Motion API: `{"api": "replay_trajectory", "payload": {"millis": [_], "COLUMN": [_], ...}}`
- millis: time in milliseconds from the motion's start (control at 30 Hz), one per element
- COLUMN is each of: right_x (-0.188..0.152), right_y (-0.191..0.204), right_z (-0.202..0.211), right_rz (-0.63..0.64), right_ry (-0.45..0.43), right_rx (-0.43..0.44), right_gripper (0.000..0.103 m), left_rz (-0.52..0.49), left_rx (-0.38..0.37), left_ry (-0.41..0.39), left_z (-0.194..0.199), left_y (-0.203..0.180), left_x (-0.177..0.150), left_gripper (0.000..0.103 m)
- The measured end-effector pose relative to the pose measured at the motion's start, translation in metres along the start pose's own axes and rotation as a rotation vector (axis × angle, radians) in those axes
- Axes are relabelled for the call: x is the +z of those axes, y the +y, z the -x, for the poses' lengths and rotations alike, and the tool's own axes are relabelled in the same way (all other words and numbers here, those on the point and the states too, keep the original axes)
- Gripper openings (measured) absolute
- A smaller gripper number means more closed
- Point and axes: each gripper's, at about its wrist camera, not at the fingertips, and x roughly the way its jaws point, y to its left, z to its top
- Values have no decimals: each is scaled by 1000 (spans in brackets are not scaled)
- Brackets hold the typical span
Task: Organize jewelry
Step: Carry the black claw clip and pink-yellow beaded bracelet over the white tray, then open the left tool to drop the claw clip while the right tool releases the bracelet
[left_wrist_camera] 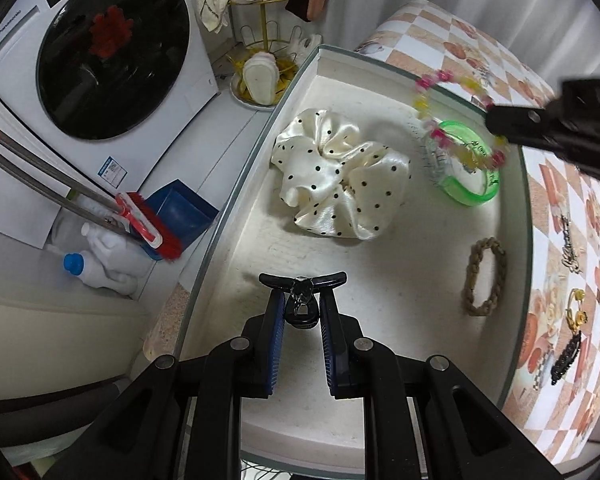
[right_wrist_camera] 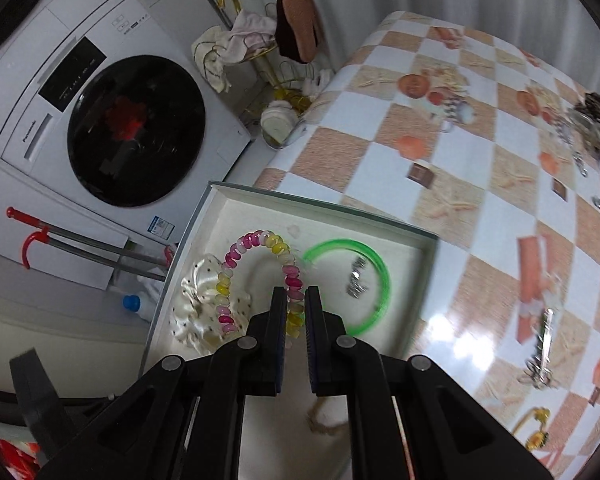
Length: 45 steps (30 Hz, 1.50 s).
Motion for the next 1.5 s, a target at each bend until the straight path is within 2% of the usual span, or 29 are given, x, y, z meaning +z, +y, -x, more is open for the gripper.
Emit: {"api": "replay_trajectory", "payload": {"millis": [567, 1100, 1200, 1333, 1367, 1400, 1433, 1467, 1500], "right_x": [16, 18, 19, 22, 23, 23, 24, 24, 24], "right_y": [18, 15, 15, 15, 15, 15, 15, 14, 14], "right_z": [-57, -77, -71, -56, -51, -48, -45, -42, -39], "right_rz": [62, 56, 52, 46, 42, 39, 34, 29, 26], "right_ry": [79, 134, 125, 87, 75, 70, 67, 64, 62], "right_rx": [-26, -28, -10, 21, 29, 37, 45, 52, 56], "right_gripper": [10, 11, 21, 46, 50, 51, 51, 54, 55], "left_rz": [-24, -37, -40, -46, -47, -50, -49, -42, -38], "left_rx": [46, 79, 84, 86, 85, 85, 86, 92, 88], "left_ry": [18, 43, 44, 46, 47, 49, 49, 30, 4], "left_z": [-12, -10, -8, -6, -5, -5, -4, 0, 5], "left_y": [-3, -8, -9, -10, -10, -11, -12, -12, -12], "left_x": [-3, 2, 2, 3, 3, 3, 3, 3, 3], "left_gripper": [23, 23, 23, 23, 24, 40, 82, 97, 101]}}
